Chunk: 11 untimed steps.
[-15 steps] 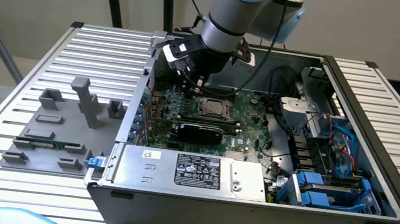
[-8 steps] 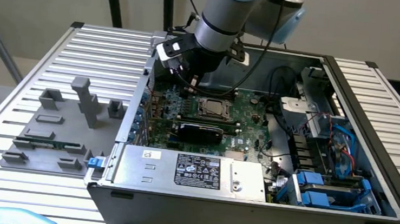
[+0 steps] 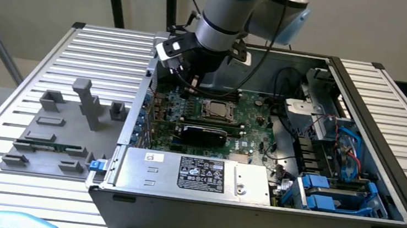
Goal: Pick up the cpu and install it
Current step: 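Install the first cpu locking lever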
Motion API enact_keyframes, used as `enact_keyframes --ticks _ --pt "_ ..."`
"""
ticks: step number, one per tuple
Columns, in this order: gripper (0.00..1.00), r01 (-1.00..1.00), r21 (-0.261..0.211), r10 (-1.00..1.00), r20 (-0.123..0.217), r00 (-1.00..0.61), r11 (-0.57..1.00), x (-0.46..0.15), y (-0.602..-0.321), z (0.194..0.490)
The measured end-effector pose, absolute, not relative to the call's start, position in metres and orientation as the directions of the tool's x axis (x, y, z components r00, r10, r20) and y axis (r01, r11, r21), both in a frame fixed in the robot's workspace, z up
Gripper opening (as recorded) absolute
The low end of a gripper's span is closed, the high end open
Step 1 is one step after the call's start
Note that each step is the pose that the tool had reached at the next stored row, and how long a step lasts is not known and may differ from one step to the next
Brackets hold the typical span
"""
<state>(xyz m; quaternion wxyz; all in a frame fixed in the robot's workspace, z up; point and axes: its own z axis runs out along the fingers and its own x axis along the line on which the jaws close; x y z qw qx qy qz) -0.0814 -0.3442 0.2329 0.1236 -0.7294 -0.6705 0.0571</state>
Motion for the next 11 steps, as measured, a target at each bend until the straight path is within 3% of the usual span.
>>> enact_keyframes --ticks 5,11 --pt "0.11 0.963 -0.260 0.989 0.107 0.107 -0.076 -0.0869 -0.3449 0.2400" --pt "0.11 0.954 -0.260 0.977 0.112 0.184 -0.150 -0.0872 -0.3448 0.2412"
